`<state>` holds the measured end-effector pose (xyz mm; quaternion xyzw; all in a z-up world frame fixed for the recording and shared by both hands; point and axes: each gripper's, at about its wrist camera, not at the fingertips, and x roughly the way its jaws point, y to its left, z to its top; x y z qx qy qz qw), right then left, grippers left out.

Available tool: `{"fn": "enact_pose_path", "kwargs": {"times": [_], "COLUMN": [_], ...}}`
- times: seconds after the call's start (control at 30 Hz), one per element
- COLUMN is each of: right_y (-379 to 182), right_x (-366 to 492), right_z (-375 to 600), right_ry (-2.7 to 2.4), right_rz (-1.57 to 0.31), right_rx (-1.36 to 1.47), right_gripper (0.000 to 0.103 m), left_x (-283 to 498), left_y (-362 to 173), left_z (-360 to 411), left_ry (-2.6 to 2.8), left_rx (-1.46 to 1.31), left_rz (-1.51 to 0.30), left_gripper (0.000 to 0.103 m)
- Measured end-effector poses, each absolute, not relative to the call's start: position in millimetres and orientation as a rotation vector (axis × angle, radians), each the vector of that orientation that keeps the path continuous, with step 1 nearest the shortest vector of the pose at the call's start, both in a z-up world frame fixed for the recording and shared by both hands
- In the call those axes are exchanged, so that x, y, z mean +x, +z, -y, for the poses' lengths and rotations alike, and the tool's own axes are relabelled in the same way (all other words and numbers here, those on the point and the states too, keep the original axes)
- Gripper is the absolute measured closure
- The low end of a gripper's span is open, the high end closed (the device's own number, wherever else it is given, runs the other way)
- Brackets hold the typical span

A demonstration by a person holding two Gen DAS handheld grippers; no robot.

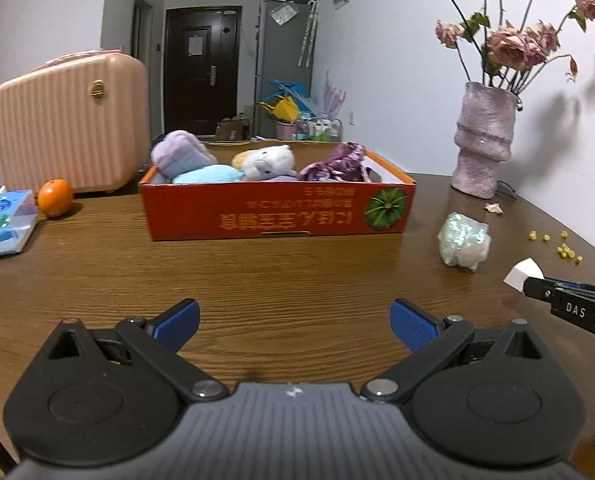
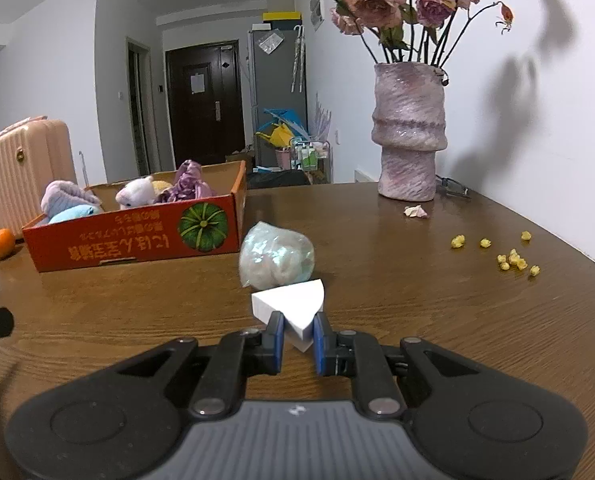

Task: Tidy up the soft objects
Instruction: 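Close the right tool on the white wedge-shaped object and lift it, then close the left tool on the iridescent plastic bundle while the right tool holds the wedge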

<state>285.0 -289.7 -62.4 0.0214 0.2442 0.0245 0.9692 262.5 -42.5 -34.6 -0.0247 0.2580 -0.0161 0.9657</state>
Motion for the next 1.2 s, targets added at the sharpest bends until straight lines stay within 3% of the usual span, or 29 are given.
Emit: {"fn": "enact_pose_path", "kwargs": {"times": [1.2], "right_y": [-60.3], "right_x": [324.0], "right_z": [355.8], "right_ry": [-0.018], "right_rz": [-0.417], "right_rx": [0.019], "right_gripper": [0.088], "left_x": [347.1], "left_y": [-48.9], "left_z": [169.2], "left_ry": [-0.155], "left_rx": [0.014], "left_rz": [-0.577], "left_gripper": [0.000]}}
